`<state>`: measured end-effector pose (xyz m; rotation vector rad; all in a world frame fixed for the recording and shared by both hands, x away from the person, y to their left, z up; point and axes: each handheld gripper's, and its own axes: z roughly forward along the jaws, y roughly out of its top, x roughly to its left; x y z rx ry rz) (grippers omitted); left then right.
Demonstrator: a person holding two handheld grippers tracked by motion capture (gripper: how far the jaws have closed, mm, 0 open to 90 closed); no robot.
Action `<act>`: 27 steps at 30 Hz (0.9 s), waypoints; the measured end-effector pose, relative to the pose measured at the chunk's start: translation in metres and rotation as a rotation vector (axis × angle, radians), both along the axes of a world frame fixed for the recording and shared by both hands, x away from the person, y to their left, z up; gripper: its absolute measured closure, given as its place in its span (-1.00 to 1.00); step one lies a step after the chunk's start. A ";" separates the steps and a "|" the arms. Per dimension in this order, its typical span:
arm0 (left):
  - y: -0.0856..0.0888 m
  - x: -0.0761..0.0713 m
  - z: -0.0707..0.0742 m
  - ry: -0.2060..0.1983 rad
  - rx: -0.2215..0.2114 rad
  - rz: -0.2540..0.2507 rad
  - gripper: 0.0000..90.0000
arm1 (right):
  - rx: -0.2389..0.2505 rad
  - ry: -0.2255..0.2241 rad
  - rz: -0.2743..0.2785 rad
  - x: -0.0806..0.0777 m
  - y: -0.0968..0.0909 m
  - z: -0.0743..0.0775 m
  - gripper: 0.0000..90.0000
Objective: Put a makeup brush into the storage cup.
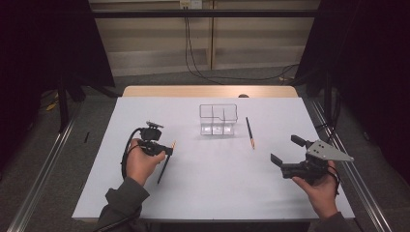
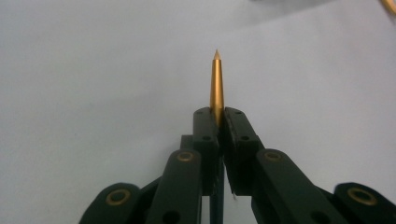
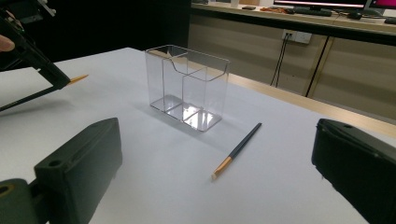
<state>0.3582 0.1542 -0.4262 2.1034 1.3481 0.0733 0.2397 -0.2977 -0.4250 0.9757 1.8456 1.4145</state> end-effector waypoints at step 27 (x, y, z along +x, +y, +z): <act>-0.010 -0.003 0.028 -0.195 -0.221 0.019 0.87 | 0.017 0.023 0.010 0.001 -0.004 -0.001 -1.00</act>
